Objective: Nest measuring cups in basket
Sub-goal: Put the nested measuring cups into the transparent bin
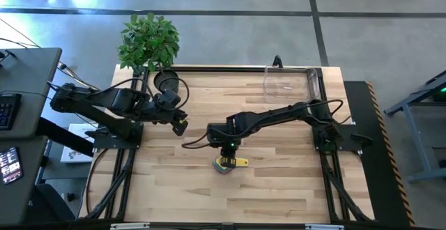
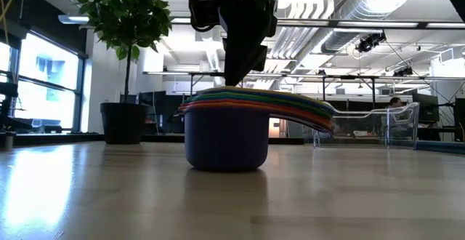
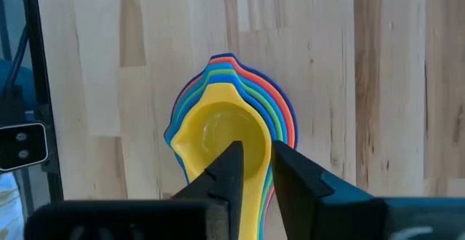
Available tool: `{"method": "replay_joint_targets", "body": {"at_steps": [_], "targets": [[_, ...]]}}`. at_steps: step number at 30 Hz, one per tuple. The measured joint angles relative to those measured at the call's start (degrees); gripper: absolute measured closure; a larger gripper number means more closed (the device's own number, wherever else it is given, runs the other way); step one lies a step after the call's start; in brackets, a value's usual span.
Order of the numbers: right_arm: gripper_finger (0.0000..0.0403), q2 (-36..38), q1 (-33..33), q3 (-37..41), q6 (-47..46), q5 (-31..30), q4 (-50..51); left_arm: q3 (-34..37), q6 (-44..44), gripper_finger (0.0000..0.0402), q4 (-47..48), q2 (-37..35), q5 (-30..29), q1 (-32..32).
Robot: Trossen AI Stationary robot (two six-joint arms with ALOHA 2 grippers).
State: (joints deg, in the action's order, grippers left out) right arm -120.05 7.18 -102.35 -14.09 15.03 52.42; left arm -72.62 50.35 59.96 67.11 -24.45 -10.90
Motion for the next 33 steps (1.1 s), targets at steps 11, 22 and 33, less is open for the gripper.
{"method": "replay_joint_targets", "body": {"at_steps": [11, 22, 33], "targets": [[0.0336, 1.11, -0.02, -0.01, -9.62, 0.04, 0.73, 0.0, -2.39, 0.0342, 0.03, 0.0, 1.5, -0.04], [0.0336, 3.67, 2.35, -0.02, -22.42, -2.42, 2.56, 0.04, -11.84, 0.0342, -0.23, -1.19, 2.08, -3.8], [0.0336, 7.06, 4.69, -0.02, -33.73, -6.37, 0.8, 7.99, -20.97, 0.0342, -8.85, -9.64, 8.23, -5.29]]}}
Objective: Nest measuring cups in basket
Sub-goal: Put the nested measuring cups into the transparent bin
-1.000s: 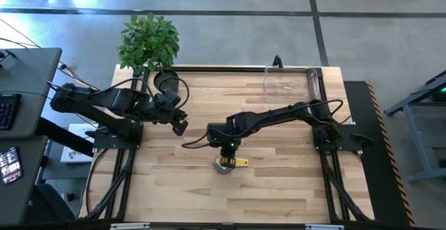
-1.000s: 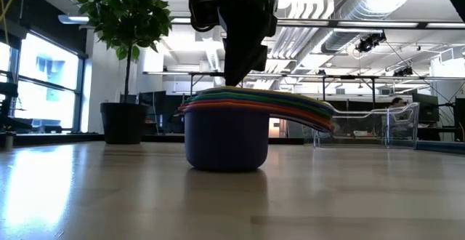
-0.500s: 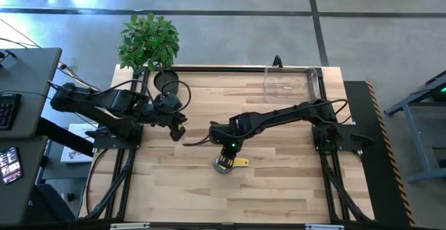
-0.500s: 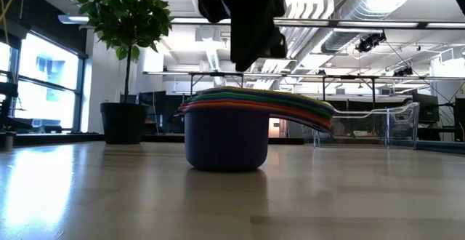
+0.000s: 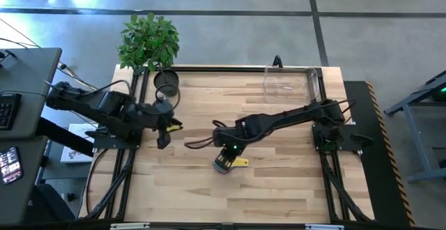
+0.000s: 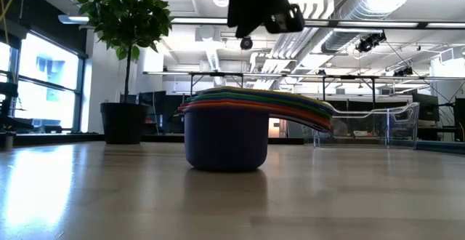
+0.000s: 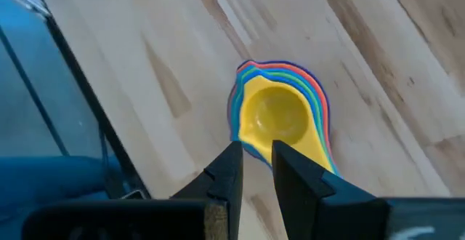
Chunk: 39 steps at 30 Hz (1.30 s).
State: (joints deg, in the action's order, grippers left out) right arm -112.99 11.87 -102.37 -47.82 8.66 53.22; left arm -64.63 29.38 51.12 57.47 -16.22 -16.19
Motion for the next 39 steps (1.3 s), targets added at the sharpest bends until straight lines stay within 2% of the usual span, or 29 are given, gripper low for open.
{"method": "replay_joint_targets", "body": {"at_steps": [6, 9, 24, 30, 39], "targets": [[0.0336, 1.47, 0.21, 0.0, -3.56, -2.21, -1.19, 10.41, -9.24, 0.0342, -15.51, -7.12, 8.86, 0.0], [0.0336, 1.77, 0.11, 0.0, -5.04, -2.39, -1.79, 15.35, -11.0, 0.0342, -22.48, -9.78, 11.14, 0.0], [0.0336, 2.01, 0.07, 0.0, -8.8, -1.59, -2.49, 39.0, -13.63, 0.0342, -45.59, -21.71, 11.11, 0.05], [0.0336, 2.01, 0.07, 0.0, -8.83, -1.59, -2.94, 46.1, -14.71, 0.0342, -55.4, -25.55, 11.53, 0.05], [0.0336, 2.01, -0.24, 0.0, -10.26, -1.36, -2.94, 55.61, -14.6, 0.0342, -64.14, -30.35, 11.66, 0.05]]}}
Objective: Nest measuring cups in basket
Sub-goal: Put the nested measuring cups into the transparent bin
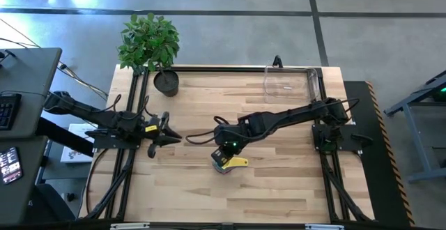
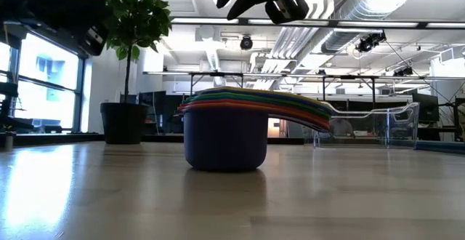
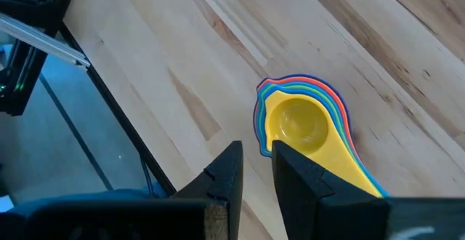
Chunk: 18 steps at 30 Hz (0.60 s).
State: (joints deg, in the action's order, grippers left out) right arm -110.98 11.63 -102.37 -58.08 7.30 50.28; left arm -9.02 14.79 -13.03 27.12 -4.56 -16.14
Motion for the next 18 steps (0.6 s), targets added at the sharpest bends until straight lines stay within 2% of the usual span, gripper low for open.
{"method": "replay_joint_targets", "body": {"at_steps": [12, 18], "targets": [[0.0336, 0.0, -0.01, 0.0, 0.02, 0.29, 0.04, 8.42, -2.45, 0.0342, -2.23, -5.51, 1.1, 0.0], [0.0336, 0.0, 0.0, 0.0, 0.15, 0.31, 0.04, 8.37, -4.48, 0.0342, -1.24, -5.78, 0.5, 0.0]]}}
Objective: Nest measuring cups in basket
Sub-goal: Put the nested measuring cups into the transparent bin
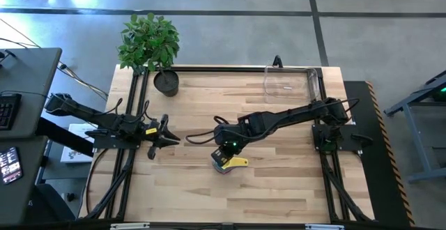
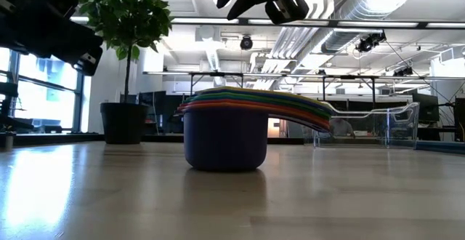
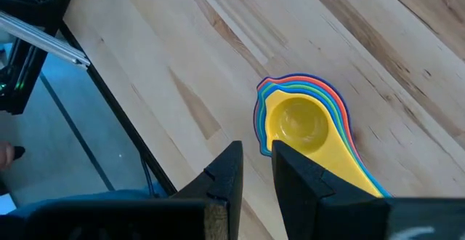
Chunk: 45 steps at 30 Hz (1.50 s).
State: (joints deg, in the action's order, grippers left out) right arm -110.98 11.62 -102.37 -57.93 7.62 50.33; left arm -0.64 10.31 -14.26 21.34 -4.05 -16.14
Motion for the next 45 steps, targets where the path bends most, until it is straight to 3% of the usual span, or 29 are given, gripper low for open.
{"method": "replay_joint_targets", "body": {"at_steps": [10, 24, 35, 41, 45], "targets": [[0.0336, 0.0, -0.01, 0.0, 0.55, 0.07, 0.02, -0.04, -1.09, 0.0342, -4.29, -1.21, -0.02, 0.0], [0.0336, 0.0, 0.04, 0.0, 2.72, -0.53, 0.02, -0.04, -8.53, 0.0342, -6.18, -11.36, -4.01, 0.15], [0.0336, -0.02, 0.04, 0.0, 2.92, -0.52, 1.31, -0.09, -9.07, 0.0342, 5.95, -13.97, -4.46, 0.15], [0.0336, -0.02, 0.05, 0.0, 5.06, -0.43, 1.31, -0.09, -8.01, 0.0342, 8.28, -13.99, -10.3, 0.15], [0.0336, -0.02, 0.39, 0.0, 5.48, -0.33, 1.31, -0.09, -7.99, 0.0342, 8.48, -13.99, -10.46, 0.15]]}}
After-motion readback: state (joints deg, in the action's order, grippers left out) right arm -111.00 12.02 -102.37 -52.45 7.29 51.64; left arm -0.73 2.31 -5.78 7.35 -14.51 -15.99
